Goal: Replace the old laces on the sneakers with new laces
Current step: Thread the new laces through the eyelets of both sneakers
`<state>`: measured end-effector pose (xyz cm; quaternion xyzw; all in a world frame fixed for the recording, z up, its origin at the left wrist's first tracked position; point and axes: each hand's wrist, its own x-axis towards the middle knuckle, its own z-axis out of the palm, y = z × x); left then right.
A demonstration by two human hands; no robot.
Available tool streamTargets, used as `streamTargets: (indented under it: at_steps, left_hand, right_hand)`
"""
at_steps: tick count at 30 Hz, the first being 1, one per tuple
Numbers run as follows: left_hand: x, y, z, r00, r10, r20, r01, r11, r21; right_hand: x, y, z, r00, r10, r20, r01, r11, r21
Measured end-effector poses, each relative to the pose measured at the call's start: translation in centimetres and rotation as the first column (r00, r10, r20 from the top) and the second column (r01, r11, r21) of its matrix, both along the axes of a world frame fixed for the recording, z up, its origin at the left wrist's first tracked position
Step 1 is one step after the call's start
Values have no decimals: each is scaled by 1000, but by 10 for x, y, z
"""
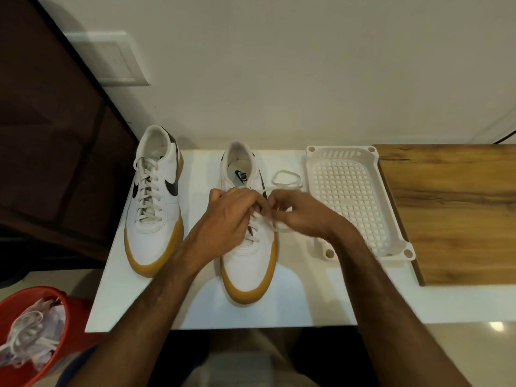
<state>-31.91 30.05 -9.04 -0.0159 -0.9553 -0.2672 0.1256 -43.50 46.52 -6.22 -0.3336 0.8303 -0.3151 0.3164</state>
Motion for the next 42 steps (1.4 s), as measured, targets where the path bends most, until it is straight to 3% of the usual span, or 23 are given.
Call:
streamTargets:
  at_steps: [2, 6, 9, 11, 14, 18, 22, 24, 26, 28, 31, 33, 37, 42]
  left_hand:
    - [1, -3, 2, 1000, -13, -3, 13, 999, 44]
    - [3, -4, 2, 999, -35, 11, 35, 999, 36]
    - [2, -1, 5, 1000, 13, -26, -11, 996, 91]
    - [1, -2, 14, 992, 98, -85, -73, 963, 261]
    - [2, -13, 20, 981, 188, -40, -138, 833, 536]
    - [3, -22, 17, 981, 193, 20, -157, 731, 664]
    - [3, -19, 15, 985, 155, 81, -172, 775, 608]
    - [5, -17, 13, 987, 116, 115, -161, 814, 559]
    - [6, -20, 14, 988, 122, 99, -156, 826, 541]
    - [6, -24, 16, 979, 202, 14, -177, 819, 546]
    - [7, -31, 20, 924, 382, -9, -315, 776, 547]
    - [7, -36, 16, 924, 379, 51, -359, 811, 462]
    - [7, -44, 8, 972, 209, 106, -233, 914, 333]
    - [4, -41, 8, 964, 258, 59, -263, 916, 303]
  right_hand:
    - [4, 1, 0, 992, 113, 60, -117, 991, 63]
    - [7, -1, -6, 985, 171, -3, -170, 981, 89]
    - [5, 2, -3, 969, 100, 227, -65, 986, -156]
    - [1, 8, 6, 938, 46, 344, 72, 943, -324]
    - [-6, 13, 13, 869, -8, 495, 308, 792, -527]
    - [-14, 10, 6, 676, -102, 729, 665, 511, -545]
    - [-14, 6, 8, 392, 78, 917, 882, 253, -398]
    - [-10, 0, 11, 342, 139, 929, 912, 190, -364]
    - [-7, -6, 12, 368, 112, 923, 902, 200, -383]
    - [-4, -9, 12, 451, 20, 892, 857, 270, -439]
    - [1, -11, 9, 766, -205, 609, 609, 535, -586]
    - [7, -17, 5, 895, -219, 388, 425, 682, -596]
    - [19, -33, 2, 938, -248, 241, 342, 772, -535]
    - [25, -39, -2, 959, -245, 144, 284, 825, -488]
